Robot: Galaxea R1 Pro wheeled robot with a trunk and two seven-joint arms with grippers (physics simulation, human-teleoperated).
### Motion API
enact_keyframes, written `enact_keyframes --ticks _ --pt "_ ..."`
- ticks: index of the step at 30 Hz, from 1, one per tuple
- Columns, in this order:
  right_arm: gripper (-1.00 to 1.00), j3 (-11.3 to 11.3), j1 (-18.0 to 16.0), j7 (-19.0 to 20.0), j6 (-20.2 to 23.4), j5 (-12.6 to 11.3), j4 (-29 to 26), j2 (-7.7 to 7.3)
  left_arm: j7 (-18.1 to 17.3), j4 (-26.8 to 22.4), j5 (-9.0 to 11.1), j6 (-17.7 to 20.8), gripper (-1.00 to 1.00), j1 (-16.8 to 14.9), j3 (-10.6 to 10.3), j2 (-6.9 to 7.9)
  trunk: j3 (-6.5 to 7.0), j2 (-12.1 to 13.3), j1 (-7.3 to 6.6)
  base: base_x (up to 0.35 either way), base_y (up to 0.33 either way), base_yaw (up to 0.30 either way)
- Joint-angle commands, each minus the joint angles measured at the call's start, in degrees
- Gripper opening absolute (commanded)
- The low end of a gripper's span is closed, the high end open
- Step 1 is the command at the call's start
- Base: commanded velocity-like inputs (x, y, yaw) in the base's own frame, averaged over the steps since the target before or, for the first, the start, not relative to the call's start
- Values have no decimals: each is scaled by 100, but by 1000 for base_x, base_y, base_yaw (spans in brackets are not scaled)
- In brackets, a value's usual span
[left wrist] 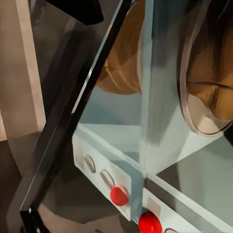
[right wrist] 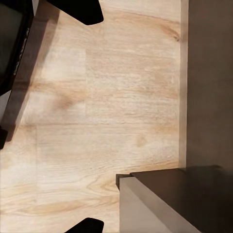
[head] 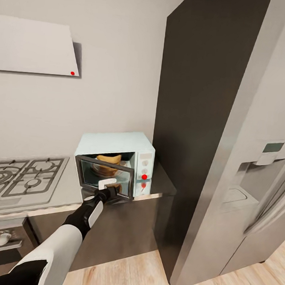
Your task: In the kitchen, take the popcorn bag from the countertop, put it into the microwave, and heat it until the popcorn is cooked so the cooked popcorn ends up inside the bag.
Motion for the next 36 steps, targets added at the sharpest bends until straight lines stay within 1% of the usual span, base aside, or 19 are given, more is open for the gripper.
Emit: enact_keyframes --ticks 1,11,15,19,23,29,33,36 --pt "100 46 -8 -45 -21 -41 1 -4 -7 -11 17 37 100 -4 27 -6 -13 -13 4 0 0 0" --pt "100 28 -8 -48 -7 -58 -6 -1 -14 -11 25 37 100 -4 27 -6 -13 -13 4 102 -15 0" --pt "100 23 -8 -48 -11 -58 -8 1 -27 -11 25 37 100 -4 34 -6 -13 -13 4 213 0 0" --pt "100 23 -8 -48 -12 -58 -8 -2 -31 -8 25 37 100 -4 35 -6 -13 -13 4 49 0 0" --pt "100 24 -8 -48 -12 -56 -5 4 -44 -6 25 33 100 -1 36 -6 -13 -13 4 271 0 0" --pt "100 28 -8 -44 -18 -49 0 -4 -55 -3 25 29 100 12 37 0 -13 -13 4 45 0 0" --pt "100 28 -8 -46 -20 -49 1 -3 -65 -4 25 28 100 12 36 -6 -13 -13 4 239 0 0" --pt "100 28 -8 -45 -22 -49 1 -3 -67 -3 25 25 100 14 37 -6 -13 -13 4 57 0 0"
